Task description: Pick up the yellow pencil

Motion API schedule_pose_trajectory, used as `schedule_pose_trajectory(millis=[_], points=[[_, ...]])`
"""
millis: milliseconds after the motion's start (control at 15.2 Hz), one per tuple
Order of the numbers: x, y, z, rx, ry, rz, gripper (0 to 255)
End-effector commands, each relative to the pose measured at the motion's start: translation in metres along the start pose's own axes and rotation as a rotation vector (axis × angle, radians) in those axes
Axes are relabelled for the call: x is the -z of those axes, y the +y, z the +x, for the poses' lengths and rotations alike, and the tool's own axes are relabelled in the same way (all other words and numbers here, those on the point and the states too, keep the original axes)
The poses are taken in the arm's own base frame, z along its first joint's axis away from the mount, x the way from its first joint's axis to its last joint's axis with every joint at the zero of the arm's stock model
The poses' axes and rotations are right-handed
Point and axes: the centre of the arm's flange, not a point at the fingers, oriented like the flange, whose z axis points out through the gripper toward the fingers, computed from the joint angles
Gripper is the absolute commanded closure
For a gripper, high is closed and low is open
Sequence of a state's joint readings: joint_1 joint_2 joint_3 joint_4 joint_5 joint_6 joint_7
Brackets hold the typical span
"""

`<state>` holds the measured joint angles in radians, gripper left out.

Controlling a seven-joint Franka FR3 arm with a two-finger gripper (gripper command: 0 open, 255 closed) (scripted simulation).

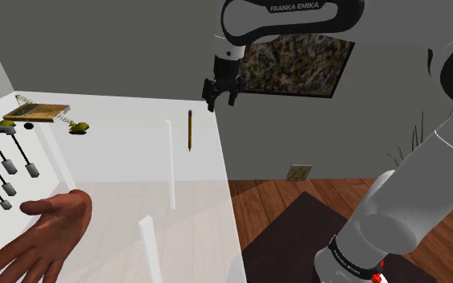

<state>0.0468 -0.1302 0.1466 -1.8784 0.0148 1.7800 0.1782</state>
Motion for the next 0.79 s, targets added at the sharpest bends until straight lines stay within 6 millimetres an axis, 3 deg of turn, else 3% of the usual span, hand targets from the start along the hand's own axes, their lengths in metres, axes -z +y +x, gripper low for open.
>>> schedule_pose_trajectory(millis=[0, 462, 726], points=[[-0.002, -0.012, 0.024, -0.014, 0.007, -0.001, 0], [-0.007, -0.047, 0.101, -0.057, 0.031, -0.006, 0], [-0.029, -0.047, 0.101, -0.057, 0.031, -0.006, 0]])
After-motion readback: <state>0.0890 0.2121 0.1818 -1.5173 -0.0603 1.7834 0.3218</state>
